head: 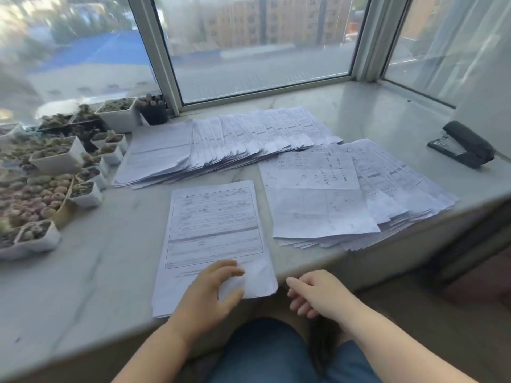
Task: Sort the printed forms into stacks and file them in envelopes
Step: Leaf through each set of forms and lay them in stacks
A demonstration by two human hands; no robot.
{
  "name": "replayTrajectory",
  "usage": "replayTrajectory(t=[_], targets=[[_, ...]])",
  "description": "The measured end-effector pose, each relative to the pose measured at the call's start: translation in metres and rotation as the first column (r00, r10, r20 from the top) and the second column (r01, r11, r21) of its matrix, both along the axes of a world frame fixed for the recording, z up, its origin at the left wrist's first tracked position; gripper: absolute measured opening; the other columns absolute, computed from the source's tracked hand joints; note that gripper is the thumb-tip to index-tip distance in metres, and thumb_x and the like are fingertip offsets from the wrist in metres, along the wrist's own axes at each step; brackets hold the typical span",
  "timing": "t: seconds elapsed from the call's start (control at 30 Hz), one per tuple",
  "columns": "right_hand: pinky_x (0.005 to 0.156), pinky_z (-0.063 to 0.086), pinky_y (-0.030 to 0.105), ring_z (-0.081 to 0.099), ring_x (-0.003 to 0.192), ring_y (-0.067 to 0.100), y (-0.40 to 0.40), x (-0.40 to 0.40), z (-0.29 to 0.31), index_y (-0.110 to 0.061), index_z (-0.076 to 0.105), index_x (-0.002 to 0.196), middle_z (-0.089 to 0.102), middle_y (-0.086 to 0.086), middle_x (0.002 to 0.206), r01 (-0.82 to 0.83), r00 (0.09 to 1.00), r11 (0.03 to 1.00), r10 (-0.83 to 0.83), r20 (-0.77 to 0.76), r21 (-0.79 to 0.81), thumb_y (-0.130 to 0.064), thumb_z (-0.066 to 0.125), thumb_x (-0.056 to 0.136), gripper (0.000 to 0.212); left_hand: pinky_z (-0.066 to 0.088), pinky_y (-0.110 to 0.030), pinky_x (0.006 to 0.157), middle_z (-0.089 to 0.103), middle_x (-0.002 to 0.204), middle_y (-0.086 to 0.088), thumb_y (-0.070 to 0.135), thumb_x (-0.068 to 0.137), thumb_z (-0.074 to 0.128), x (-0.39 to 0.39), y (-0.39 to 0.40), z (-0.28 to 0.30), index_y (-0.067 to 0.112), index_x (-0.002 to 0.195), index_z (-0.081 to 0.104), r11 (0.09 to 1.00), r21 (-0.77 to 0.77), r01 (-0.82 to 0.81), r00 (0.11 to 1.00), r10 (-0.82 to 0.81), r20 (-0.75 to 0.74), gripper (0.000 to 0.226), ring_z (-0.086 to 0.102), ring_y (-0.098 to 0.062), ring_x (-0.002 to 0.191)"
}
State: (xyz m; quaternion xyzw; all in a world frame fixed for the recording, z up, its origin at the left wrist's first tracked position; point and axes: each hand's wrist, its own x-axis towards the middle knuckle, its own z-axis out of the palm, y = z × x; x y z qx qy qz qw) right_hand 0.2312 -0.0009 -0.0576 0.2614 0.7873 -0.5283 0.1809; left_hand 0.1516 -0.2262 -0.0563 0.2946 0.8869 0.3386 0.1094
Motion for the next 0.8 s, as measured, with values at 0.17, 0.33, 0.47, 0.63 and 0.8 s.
replayTrajectory(t=[0.17, 0.33, 0.47, 0.63, 0.8], targets=[[0.059, 0.055, 0.024, 0.072, 0.07, 0.017, -0.033, -0.007, -0.008, -0.012, 0.07, 0.098, 0.075, 0.009, 0.083, 0.23, 0.973, 0.928, -0.217, 0.079, -0.293, -0.044, 0.056, 0.095, 0.036, 0.016, 0.002, 0.095, 0.039, 0.124, 0.031, 0.044, 0.08, 0.067, 0.005, -0.007, -0.012, 0.037, 0.111, 0.063, 0.996, -0.044, 0.072, 0.995, -0.075, -0.067, 0.031, 0.035, 0.009, 0.119], [0.056, 0.053, 0.022, 0.07, 0.065, 0.014, -0.047, -0.017, -0.006, -0.007, 0.069, 0.1, 0.076, 0.008, 0.083, 0.247, 0.968, 0.888, -0.239, 0.069, -0.388, -0.017, 0.062, 0.094, 0.014, 0.017, 0.003, 0.095, 0.047, 0.121, 0.026, 0.047, 0.081, 0.068, 0.007, -0.004, -0.012, 0.034, 0.103, 0.07, 0.999, 0.047, 0.02, 0.997, -0.016, -0.075, 0.025, 0.04, 0.007, 0.115], [0.049, 0.049, 0.018, 0.062, 0.052, 0.008, -0.052, -0.023, -0.004, -0.004, 0.071, 0.093, 0.073, 0.007, 0.071, 0.271, 0.961, 0.9, -0.276, 0.036, -0.342, -0.018, 0.064, 0.093, 0.016, 0.017, 0.003, 0.095, 0.049, 0.12, 0.026, 0.048, 0.081, 0.069, 0.009, -0.004, -0.012, 0.034, 0.103, 0.071, 0.998, 0.069, 0.002, 0.997, 0.004, -0.077, 0.026, 0.039, 0.009, 0.113], [0.045, 0.043, 0.016, 0.057, 0.045, 0.007, -0.058, -0.026, -0.006, -0.008, 0.072, 0.083, 0.07, 0.004, 0.06, 0.275, 0.957, 0.927, -0.288, -0.015, -0.255, -0.025, 0.07, 0.088, 0.018, 0.021, 0.002, 0.094, 0.051, 0.114, 0.027, 0.038, 0.08, 0.072, 0.008, -0.002, -0.015, 0.029, 0.095, 0.073, 0.995, 0.091, -0.03, 0.998, 0.035, -0.06, 0.017, 0.045, 0.007, 0.11], [0.044, 0.047, 0.02, 0.059, 0.045, 0.012, -0.055, -0.028, -0.005, -0.006, 0.068, 0.083, 0.07, 0.008, 0.061, 0.32, 0.943, 0.896, -0.334, 0.01, -0.309, -0.033, 0.058, 0.096, 0.031, 0.042, -0.013, 0.088, 0.064, 0.101, 0.02, 0.025, 0.088, 0.065, 0.006, -0.001, -0.019, 0.021, 0.082, 0.071, 0.978, 0.17, -0.124, 0.988, 0.137, -0.067, 0.009, 0.057, 0.001, 0.099]])
